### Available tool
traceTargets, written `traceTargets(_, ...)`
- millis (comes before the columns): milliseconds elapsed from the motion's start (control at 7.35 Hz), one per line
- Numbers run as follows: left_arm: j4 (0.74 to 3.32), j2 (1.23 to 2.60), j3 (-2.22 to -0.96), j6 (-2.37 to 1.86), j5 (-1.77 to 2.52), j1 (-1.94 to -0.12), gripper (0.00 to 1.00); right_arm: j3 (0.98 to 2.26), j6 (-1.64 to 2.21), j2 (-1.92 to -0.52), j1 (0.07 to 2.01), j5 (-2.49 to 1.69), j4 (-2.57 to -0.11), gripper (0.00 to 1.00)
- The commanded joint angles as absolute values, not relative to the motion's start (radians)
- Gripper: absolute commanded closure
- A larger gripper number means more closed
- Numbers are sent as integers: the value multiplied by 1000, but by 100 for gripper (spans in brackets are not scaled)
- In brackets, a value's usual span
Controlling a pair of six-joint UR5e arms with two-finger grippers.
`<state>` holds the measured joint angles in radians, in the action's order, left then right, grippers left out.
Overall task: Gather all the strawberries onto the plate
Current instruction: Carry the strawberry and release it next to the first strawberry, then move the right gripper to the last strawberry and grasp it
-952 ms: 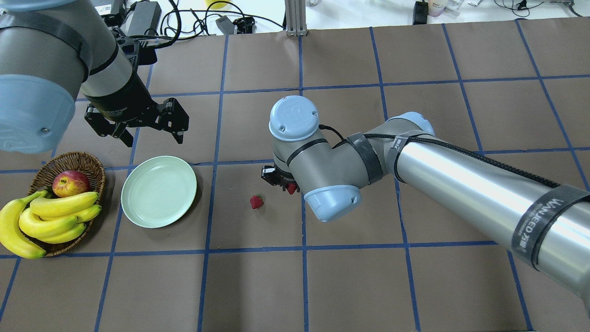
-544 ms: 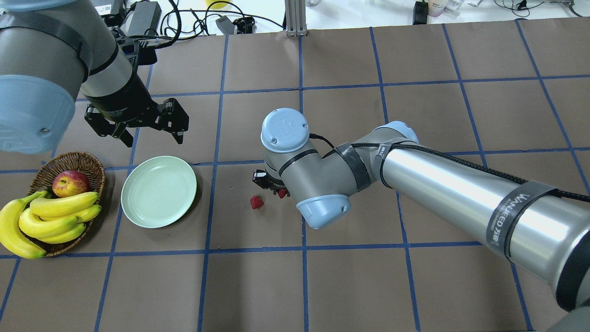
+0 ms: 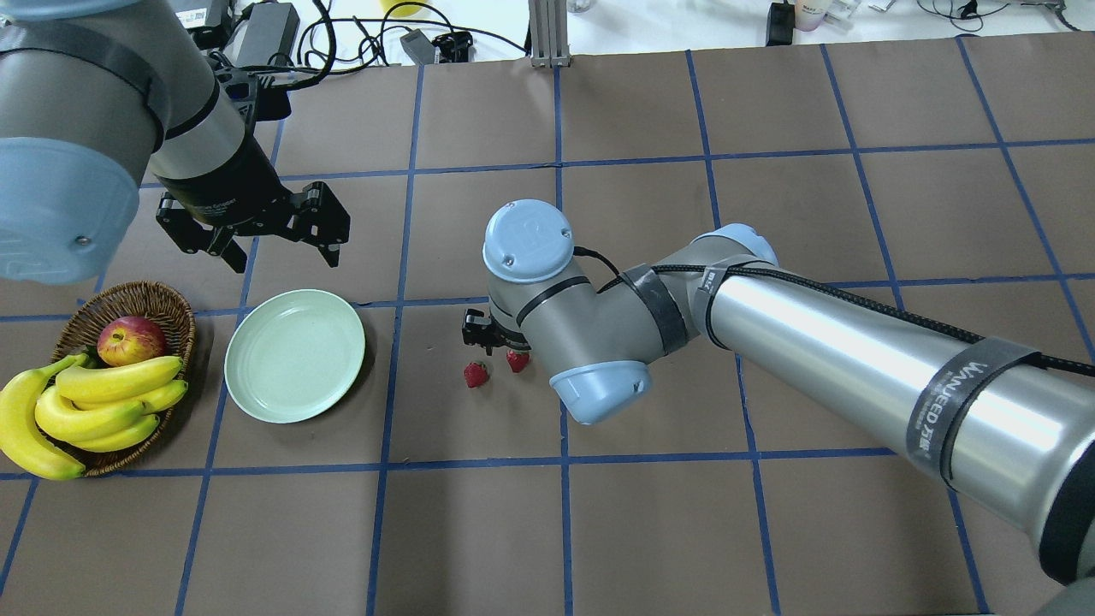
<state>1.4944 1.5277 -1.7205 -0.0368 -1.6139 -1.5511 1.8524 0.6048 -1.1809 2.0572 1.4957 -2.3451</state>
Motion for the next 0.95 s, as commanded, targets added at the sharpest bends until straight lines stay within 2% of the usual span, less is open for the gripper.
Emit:
traceTargets(0,1494,1529,-1721,-37,-1612,-1552,0,1876,301,-1316,1865,1517,-2120,0)
traceTargets(136,1494,1528,-1721,-37,-1614,-1552,0,1884,167,-1362,1733,1514,-2046,0)
traceTargets(408,1494,1529,-1721,-37,-1614,-1552,0,1914,152,-1373,1538,1505,-1996,0)
traceTargets(544,1494,1531,-1723,-37,-1612,-1552,0,1928,-24,-1371,1466,1517,-1987,0)
traceTargets(816,1494,1529,-1721,-37,-1614,-1552,0,2067,-349,-1371,1285,1514,-2134,0)
